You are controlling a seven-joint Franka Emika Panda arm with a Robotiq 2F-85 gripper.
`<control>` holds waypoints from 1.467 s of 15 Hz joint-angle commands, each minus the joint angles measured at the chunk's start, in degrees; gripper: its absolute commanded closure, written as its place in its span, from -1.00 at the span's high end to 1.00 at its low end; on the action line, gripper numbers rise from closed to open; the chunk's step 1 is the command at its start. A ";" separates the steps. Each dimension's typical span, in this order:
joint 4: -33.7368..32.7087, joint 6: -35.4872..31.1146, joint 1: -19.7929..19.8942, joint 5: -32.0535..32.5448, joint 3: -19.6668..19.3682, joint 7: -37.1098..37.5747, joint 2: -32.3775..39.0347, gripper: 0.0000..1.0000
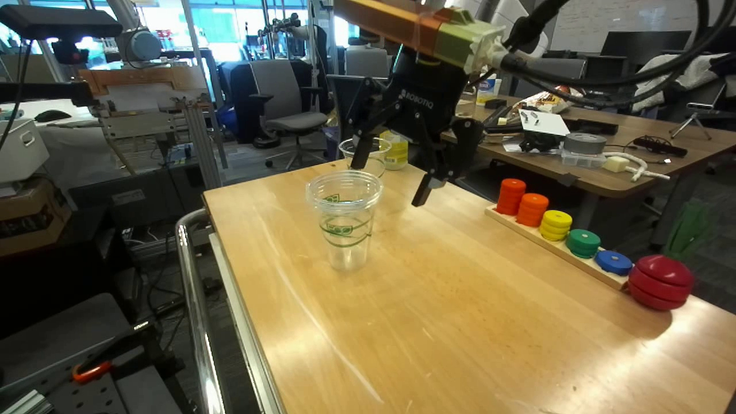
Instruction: Stack the clear cups together
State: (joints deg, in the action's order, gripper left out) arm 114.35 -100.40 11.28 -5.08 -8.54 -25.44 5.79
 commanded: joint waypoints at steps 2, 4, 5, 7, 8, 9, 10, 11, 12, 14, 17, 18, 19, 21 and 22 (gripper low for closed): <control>4.97 -6.26 0.21 -0.17 -0.59 0.84 -2.25 1.00; 6.15 -7.39 0.26 -0.41 -0.80 0.85 -2.33 1.00; 6.48 -7.64 0.31 -0.80 -0.86 0.68 -2.29 0.50; 7.16 -8.21 0.35 -1.63 -0.92 0.62 -2.42 0.31; 7.43 -8.45 0.35 -2.06 -0.90 0.52 -2.59 0.16; 7.52 -8.48 0.36 -2.67 -0.88 0.45 -2.67 0.01; 7.49 -7.60 0.39 -3.66 -0.83 0.03 -2.82 -0.17; 7.46 -6.99 0.37 -4.48 -0.80 0.09 -2.93 -0.30; 7.68 -7.00 0.27 -5.17 -0.76 0.39 -3.28 -0.47; 7.51 -4.69 0.31 -7.66 -0.76 0.37 -3.99 -0.78; 7.05 -2.93 0.42 -10.23 -1.20 2.03 -5.38 -1.00; 6.56 -2.06 0.38 -10.46 -1.35 3.30 -5.89 -1.00; 6.03 -1.52 0.23 -10.13 -1.46 5.09 -6.48 -0.96; 4.41 -0.38 -0.12 -9.09 -1.48 7.88 -7.86 -0.96; 3.35 0.54 -0.26 -8.78 -1.44 9.45 -8.60 -0.96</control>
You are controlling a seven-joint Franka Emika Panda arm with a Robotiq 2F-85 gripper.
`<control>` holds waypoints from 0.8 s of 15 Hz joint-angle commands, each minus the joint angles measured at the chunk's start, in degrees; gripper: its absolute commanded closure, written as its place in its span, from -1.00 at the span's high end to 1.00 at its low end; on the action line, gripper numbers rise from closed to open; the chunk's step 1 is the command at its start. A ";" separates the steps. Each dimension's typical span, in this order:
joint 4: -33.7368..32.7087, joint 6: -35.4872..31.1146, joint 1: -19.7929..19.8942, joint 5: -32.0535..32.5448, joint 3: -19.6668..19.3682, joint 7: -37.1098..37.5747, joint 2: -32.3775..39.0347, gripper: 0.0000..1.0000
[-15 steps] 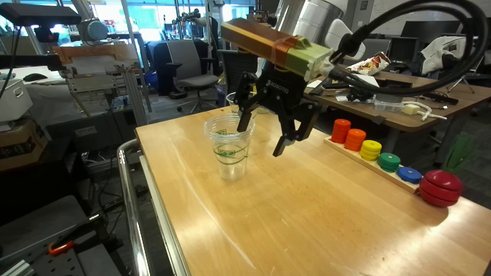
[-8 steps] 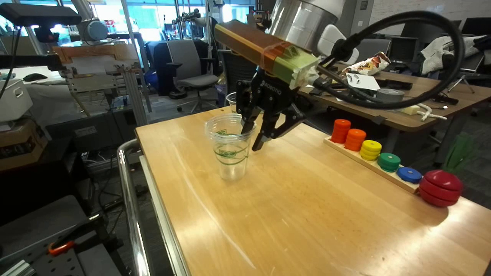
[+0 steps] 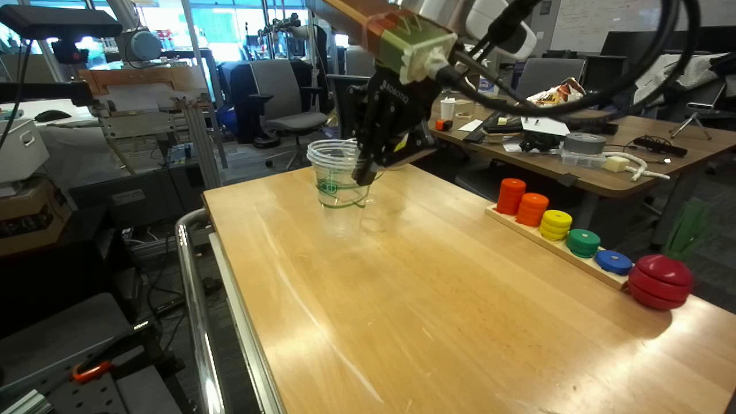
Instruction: Stack the clear cups together
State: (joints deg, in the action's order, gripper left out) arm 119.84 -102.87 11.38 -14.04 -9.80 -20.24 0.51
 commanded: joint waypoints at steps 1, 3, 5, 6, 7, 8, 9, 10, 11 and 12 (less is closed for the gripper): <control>-3.40 3.52 -0.57 0.38 -0.06 5.41 -4.13 -0.96; -6.51 3.93 -1.27 0.35 0.42 6.64 -5.20 -0.96; -10.21 3.10 -2.25 0.04 1.15 7.36 -4.86 -0.96; -11.54 2.11 -2.70 0.17 1.54 8.01 -4.61 -0.96; -13.64 2.10 -3.27 -0.59 1.91 8.54 -3.38 -0.96; -14.94 1.69 -3.76 -0.62 2.25 8.93 -2.76 -0.96; -16.49 1.58 -4.29 -1.21 2.62 9.31 -1.75 -0.96; -17.34 1.20 -4.72 -1.20 2.95 9.39 -1.18 -0.96; -18.07 0.68 -5.13 -1.17 3.30 9.35 -0.40 -0.96; -18.35 0.29 -5.43 -1.50 3.54 9.03 0.35 -0.96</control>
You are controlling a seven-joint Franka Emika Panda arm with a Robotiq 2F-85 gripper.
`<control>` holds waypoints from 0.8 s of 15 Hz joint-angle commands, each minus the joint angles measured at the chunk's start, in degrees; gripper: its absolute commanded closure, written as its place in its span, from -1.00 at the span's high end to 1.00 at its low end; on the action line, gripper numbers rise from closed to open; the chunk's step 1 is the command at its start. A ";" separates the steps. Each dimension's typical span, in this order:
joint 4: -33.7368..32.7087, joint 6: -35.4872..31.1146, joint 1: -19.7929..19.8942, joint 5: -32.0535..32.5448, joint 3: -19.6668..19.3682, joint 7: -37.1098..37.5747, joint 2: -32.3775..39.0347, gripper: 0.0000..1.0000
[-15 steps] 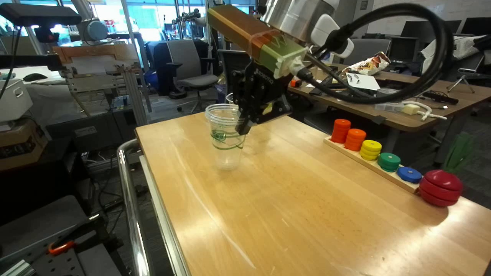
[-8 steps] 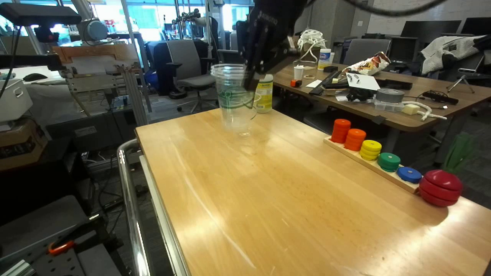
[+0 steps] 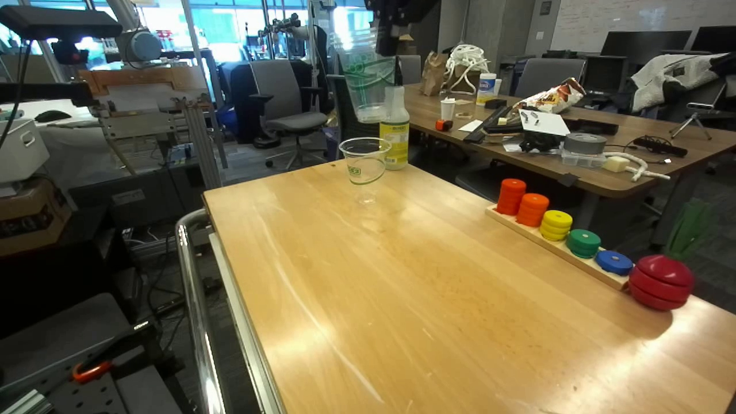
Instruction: Stack the clear cups together
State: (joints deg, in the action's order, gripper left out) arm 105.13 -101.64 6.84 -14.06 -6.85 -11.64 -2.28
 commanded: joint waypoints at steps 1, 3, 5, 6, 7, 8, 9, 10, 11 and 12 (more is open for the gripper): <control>-3.80 -1.11 -1.10 -1.69 0.79 0.03 3.85 -0.96; -3.41 -3.25 -1.03 -2.55 0.91 -0.06 5.53 -0.96; -3.03 -4.89 -0.73 -3.66 0.95 -0.16 7.06 -0.96; -3.23 -5.29 -0.57 -4.40 1.00 -0.12 7.98 -0.96; -3.43 -5.43 -0.39 -5.27 1.05 -0.10 8.83 -0.96; -3.53 -5.16 -0.21 -6.19 1.15 -0.20 9.48 -0.96; -3.71 -4.97 -0.08 -6.88 1.24 -0.21 9.97 -0.96; -3.97 -4.41 0.07 -7.84 1.33 -0.30 10.43 -0.96; -4.16 -3.99 0.16 -8.67 1.42 -0.39 10.82 -0.96; -4.14 -3.64 0.20 -9.25 1.49 -0.49 10.94 -0.96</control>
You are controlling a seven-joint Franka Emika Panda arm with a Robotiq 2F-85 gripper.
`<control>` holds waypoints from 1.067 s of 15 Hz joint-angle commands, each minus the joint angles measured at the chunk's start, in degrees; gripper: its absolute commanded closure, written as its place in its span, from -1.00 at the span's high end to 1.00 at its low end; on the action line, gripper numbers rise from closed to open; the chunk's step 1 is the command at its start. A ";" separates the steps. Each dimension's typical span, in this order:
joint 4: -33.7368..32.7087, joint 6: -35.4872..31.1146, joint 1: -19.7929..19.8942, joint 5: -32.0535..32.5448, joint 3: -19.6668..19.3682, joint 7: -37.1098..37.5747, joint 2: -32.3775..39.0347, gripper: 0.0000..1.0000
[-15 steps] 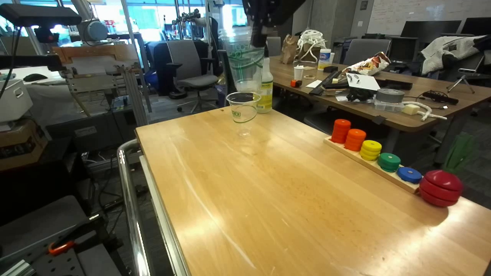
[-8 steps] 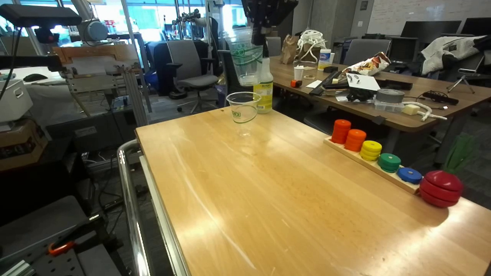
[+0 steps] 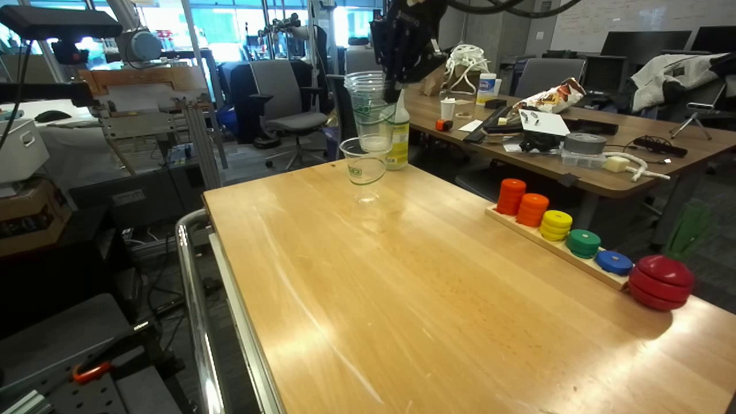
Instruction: Stack the clear cups together
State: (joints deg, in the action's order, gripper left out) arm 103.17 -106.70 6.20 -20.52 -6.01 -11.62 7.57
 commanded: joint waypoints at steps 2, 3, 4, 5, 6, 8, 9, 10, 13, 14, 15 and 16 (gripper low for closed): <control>-1.96 1.99 0.82 -2.93 0.74 -0.87 1.65 -0.96; -1.70 2.32 0.83 -2.76 0.73 -0.86 1.79 -0.96; -1.40 2.63 0.85 -2.59 0.75 -0.94 1.93 -0.96; -1.02 2.94 0.82 -2.29 0.77 -0.93 2.19 -0.96; -0.75 3.52 0.83 -2.20 0.81 -1.01 2.43 -0.96; 0.00 3.87 0.74 -1.73 0.90 -1.34 2.85 -0.96; 0.46 3.39 0.63 -1.28 0.96 -1.68 2.95 -0.35; 1.11 2.27 0.48 -0.85 1.05 -2.00 2.83 -0.34; 1.98 1.00 0.24 -0.21 1.39 -2.90 2.63 0.09; 2.32 0.61 0.15 0.16 1.48 -3.16 2.29 0.27; 2.59 0.01 0.06 0.70 1.55 -3.24 1.92 0.41; 2.76 -0.12 0.03 1.31 1.57 -3.14 1.59 0.57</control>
State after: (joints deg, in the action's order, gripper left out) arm 104.71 -105.14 6.14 -20.93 -5.15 -14.09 11.08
